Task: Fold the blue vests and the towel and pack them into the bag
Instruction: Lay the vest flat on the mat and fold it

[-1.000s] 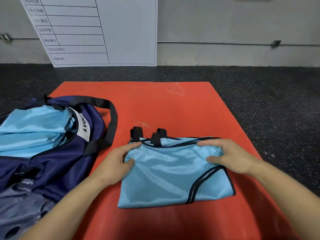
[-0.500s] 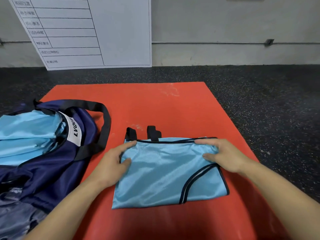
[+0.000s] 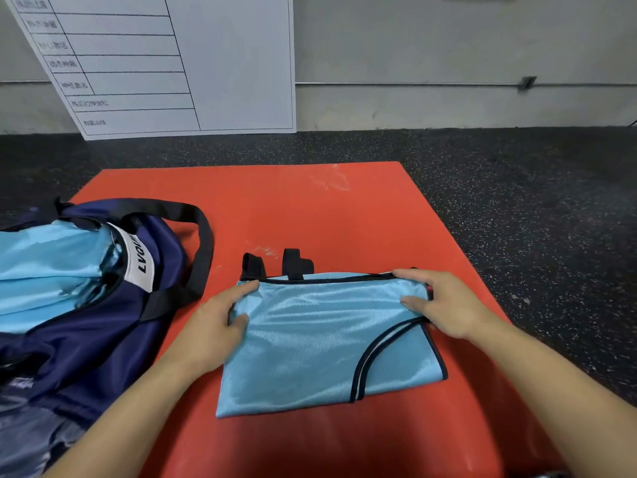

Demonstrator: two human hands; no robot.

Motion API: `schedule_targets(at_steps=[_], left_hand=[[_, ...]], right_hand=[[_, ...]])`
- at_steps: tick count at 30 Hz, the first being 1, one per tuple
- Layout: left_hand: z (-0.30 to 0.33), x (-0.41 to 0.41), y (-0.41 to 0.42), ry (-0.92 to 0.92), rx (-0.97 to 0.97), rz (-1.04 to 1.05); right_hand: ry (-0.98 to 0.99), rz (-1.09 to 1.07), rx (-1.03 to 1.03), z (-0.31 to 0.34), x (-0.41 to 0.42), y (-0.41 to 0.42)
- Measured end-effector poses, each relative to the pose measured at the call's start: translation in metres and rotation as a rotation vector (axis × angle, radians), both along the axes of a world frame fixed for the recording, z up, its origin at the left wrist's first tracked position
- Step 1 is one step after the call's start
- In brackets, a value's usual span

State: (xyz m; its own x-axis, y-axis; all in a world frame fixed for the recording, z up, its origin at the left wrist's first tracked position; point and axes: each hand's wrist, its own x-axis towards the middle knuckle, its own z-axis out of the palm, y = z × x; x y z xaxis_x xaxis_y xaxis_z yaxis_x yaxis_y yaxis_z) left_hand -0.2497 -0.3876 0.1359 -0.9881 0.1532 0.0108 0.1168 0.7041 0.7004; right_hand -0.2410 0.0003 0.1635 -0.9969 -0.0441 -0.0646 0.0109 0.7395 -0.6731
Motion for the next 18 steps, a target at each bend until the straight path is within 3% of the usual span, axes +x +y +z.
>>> schedule_targets(at_steps=[3, 6, 8, 11, 14, 18], left_hand=[[-0.004, 0.003, 0.001, 0.078, -0.112, -0.025], [0.005, 0.011, 0.008, 0.141, -0.37, 0.003], [0.018, 0.019, 0.02, 0.343, -0.489, 0.1], [0.021, 0.029, 0.052, 0.614, -0.422, 0.017], [-0.016, 0.035, 0.078, 0.548, -0.395, -0.158], [-0.047, 0.034, 0.067, 0.446, -0.523, -0.177]], right_hand=[[0.093, 0.018, 0.314, -0.007, 0.001, -0.004], [0.054, -0.069, 0.552, -0.003, 0.003, -0.015], [0.09, -0.14, 0.724, 0.004, 0.005, -0.036], [0.348, 0.004, 0.613, 0.004, 0.011, -0.096], [0.352, 0.216, 0.456, -0.027, 0.024, -0.151], [0.212, 0.275, 0.512, -0.056, 0.034, -0.151]])
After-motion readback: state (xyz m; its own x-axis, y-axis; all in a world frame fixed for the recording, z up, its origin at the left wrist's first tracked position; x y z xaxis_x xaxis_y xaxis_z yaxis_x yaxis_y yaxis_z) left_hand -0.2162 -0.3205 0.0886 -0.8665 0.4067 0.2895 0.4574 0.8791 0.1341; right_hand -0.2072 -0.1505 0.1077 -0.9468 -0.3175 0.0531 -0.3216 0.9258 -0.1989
